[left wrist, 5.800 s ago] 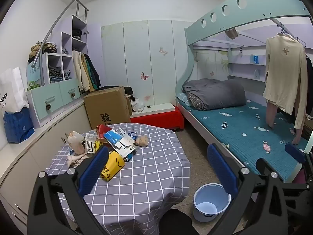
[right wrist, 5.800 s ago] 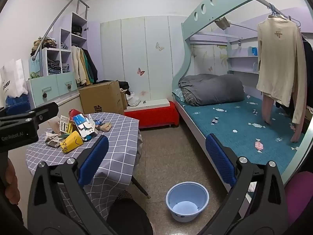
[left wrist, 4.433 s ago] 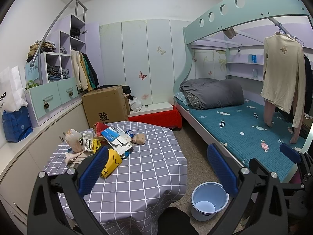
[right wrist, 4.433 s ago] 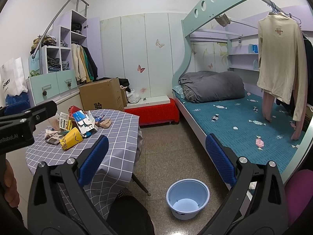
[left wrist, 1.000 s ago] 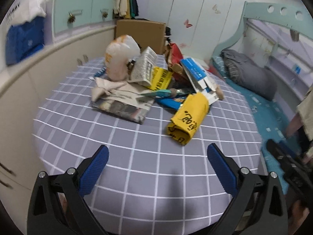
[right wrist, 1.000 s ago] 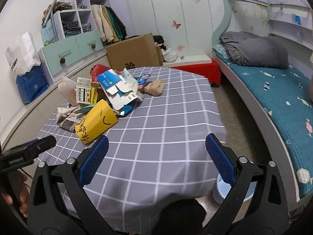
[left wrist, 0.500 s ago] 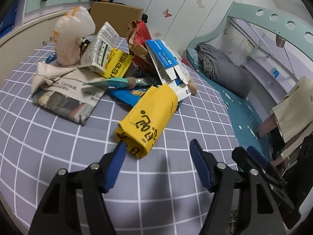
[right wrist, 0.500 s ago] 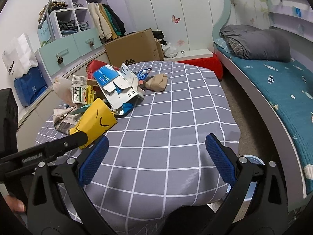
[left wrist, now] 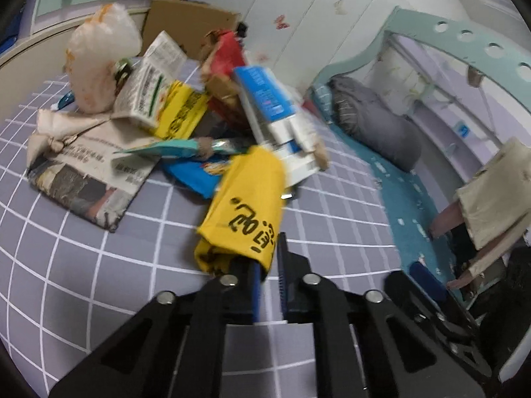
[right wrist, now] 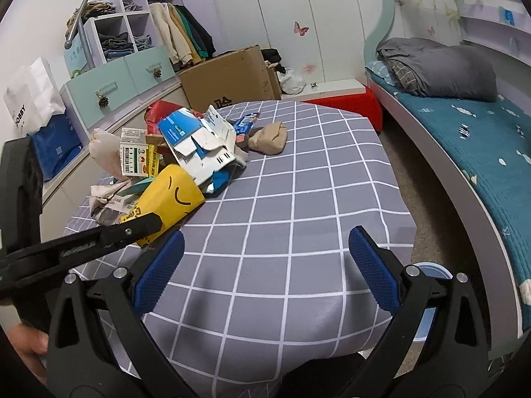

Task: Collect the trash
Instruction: 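Reach the left gripper to the yellow paper bag and grasp it, then grasp the blue medicine box with the right gripper while the left holds the yellow bag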

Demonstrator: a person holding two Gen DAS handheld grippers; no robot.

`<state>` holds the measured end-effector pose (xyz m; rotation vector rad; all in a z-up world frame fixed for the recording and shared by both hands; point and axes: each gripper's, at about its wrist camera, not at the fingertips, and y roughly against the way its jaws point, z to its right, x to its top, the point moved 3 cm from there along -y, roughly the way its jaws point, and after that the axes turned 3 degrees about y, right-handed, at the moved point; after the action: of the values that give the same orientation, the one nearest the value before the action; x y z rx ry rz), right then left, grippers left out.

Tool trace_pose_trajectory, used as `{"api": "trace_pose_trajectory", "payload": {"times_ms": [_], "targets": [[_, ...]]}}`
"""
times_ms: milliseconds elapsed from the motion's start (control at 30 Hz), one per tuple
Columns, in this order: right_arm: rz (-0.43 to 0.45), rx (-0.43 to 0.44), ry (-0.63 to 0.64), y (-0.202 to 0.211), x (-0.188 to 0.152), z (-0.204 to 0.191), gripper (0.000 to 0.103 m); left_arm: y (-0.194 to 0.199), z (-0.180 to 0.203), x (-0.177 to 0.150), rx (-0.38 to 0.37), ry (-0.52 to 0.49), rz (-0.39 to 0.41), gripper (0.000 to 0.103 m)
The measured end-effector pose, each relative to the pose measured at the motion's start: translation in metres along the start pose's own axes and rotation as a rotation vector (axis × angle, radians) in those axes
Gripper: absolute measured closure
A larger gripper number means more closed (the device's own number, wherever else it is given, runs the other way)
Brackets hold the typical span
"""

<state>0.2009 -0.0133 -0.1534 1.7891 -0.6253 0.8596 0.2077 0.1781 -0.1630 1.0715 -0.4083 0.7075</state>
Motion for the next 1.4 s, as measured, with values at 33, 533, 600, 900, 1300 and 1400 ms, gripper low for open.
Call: {"api": "trace_pose_trajectory", "payload": {"times_ms": [33, 533, 600, 900, 1300, 1400], "targets": [[0.000, 0.004, -0.001, 0.000, 0.001, -0.001, 0.006, 0.006, 0.003, -0.002, 0.006, -0.016, 0.022, 0.099], [-0.022, 0.101, 0.075, -0.028, 0.024, -0.048, 0.006, 0.101, -0.044, 0.007, 0.125, 0.018, 0.268, 0.099], [-0.038, 0.121, 0.091, -0.037, 0.027, -0.059, 0.006, 0.103, -0.053, 0.008, 0.152, 0.036, 0.277, 0.099], [-0.025, 0.073, 0.192, -0.074, 0.056, -0.090, 0.006, 0.104, -0.056, 0.025, 0.215, 0.003, 0.328, 0.099], [-0.100, -0.004, 0.354, -0.146, 0.083, -0.105, 0.007, 0.084, -0.058, 0.057, 0.307, -0.037, 0.360, 0.099], [-0.131, 0.038, 0.329, -0.153, 0.085, -0.097, 0.042, 0.080, -0.057, 0.059, 0.306, -0.050, 0.354, 0.099]]}}
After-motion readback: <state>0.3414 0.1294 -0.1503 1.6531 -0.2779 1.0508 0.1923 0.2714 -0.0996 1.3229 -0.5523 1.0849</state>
